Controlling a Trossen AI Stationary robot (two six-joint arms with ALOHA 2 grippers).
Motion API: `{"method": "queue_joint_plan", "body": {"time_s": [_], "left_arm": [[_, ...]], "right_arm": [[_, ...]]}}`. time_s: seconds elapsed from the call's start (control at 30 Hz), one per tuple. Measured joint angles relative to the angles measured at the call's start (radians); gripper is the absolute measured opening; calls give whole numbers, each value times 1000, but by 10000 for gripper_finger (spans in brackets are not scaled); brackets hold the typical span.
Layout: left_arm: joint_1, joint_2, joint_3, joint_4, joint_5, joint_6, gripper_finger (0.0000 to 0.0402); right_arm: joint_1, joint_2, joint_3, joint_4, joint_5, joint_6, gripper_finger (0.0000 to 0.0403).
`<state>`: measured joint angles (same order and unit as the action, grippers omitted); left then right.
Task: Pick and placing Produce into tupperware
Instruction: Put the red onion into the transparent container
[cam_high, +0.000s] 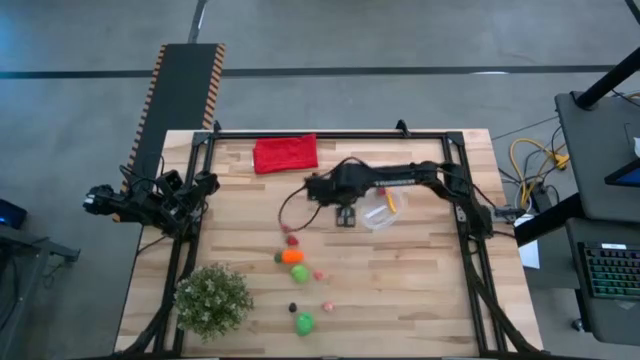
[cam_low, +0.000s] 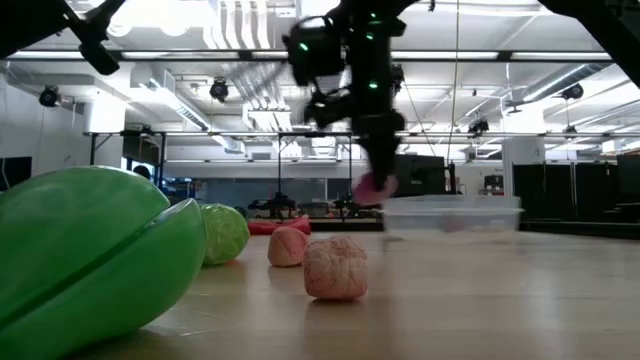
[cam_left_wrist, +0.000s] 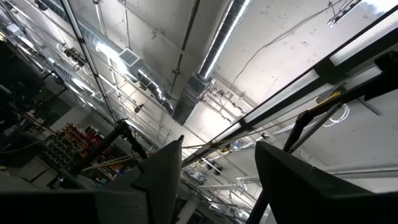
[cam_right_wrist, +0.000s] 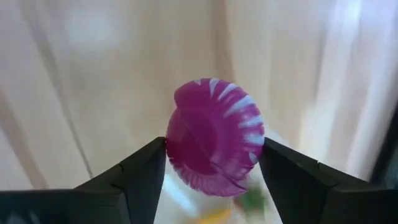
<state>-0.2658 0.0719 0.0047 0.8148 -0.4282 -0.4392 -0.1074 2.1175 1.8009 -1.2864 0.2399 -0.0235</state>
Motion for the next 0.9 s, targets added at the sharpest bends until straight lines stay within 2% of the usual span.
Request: {"method": "queue_joint_plan", "body": {"time_s": [0.1, 0.37, 0.47, 0.57, 0.67, 0.77, 0.9], "left_arm": [[0, 0, 0, -14, 0, 0, 192], [0, 0, 0, -46, 0, 0, 192], [0, 0, 0, -46, 0, 0, 192], [0, 0, 0, -40, 0, 0, 192], [0, 0, 0, -38, -2, 0, 192], [0, 0, 0, -38, -23, 0, 192], [0, 0, 0, -36, -42, -1, 192]], "right_arm": [[-35, -57, -52, -63, 0, 75, 248], [-50, -283, -169, -70, -3, 247, 264], [-64, -364, -249, -117, -7, 324, 265], [-72, -409, -341, -87, -26, 362, 264], [-65, -403, -383, 18, -78, 373, 263], [-41, -343, -372, 203, -142, 371, 267], [-9, -189, -215, 339, -145, 273, 277]]}}
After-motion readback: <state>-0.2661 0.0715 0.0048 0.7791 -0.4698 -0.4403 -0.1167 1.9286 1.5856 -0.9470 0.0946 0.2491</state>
